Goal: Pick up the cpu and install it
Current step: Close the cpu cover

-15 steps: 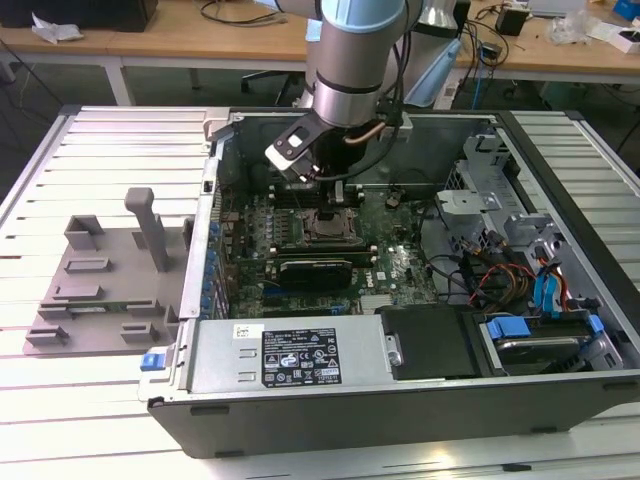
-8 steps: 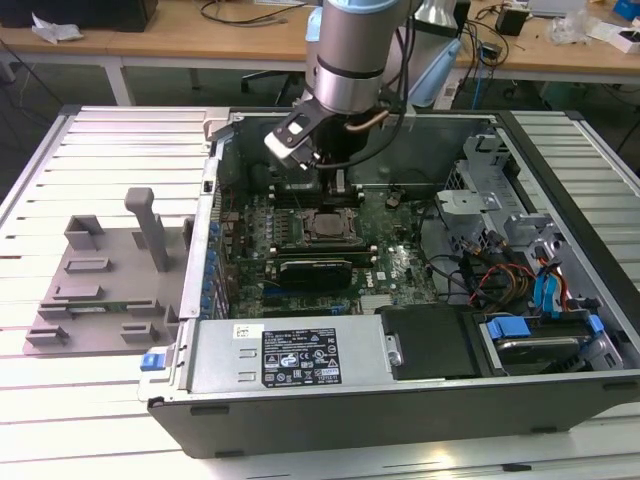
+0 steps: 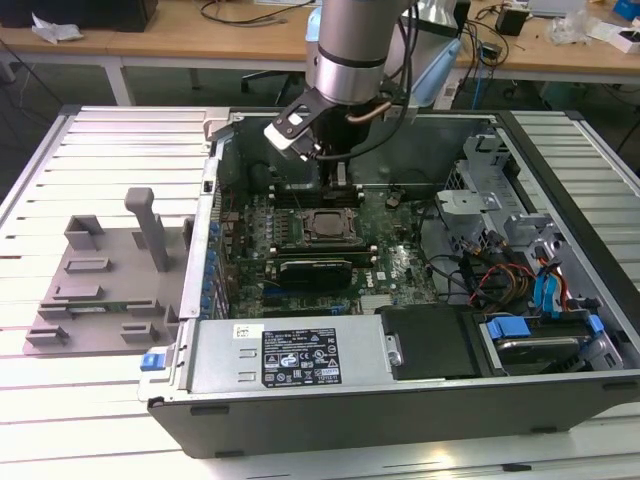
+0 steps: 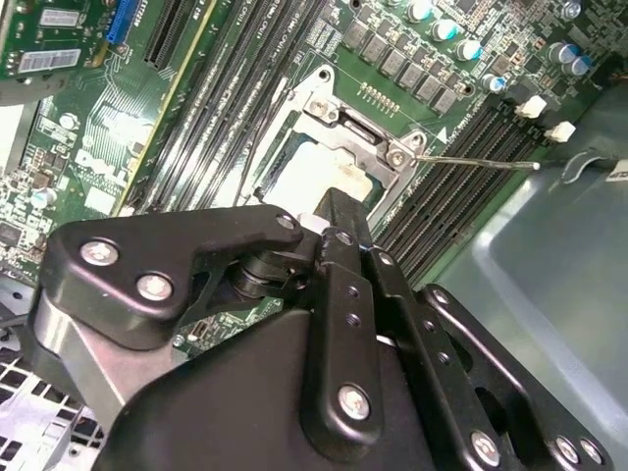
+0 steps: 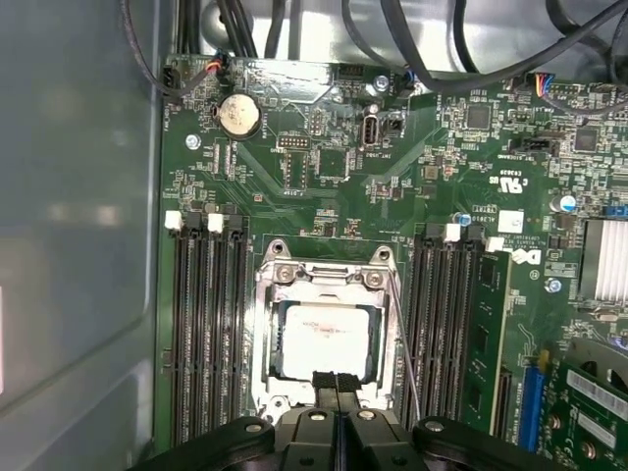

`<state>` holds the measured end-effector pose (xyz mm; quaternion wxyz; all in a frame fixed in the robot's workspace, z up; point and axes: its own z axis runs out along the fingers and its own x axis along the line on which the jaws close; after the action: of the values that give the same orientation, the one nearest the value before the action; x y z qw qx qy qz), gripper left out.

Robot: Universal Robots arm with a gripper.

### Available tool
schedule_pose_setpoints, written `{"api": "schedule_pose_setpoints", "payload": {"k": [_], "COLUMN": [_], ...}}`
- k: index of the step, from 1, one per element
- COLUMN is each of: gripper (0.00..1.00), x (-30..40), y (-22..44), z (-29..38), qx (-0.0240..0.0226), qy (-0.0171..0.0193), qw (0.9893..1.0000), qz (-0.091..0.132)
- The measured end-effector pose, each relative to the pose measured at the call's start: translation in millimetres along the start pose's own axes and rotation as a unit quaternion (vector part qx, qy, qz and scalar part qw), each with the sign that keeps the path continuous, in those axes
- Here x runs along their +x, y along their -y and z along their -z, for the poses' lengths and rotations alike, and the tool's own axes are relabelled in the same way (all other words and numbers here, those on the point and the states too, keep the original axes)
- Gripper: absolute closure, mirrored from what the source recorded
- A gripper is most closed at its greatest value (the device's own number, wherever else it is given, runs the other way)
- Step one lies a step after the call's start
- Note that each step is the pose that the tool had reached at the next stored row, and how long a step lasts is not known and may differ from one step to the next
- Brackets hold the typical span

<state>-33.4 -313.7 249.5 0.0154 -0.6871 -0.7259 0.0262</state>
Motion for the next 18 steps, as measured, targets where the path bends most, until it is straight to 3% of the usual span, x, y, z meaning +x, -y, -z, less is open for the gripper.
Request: {"api": "schedule_pose_setpoints", "payload": {"k": [18], "gripper": [0.89], "x": [-0.4], "y": [1.8], "z": [30.9], "qx": [0.0], "qy": [0.0011], "qw": [1.0], "qz": [0.0]}}
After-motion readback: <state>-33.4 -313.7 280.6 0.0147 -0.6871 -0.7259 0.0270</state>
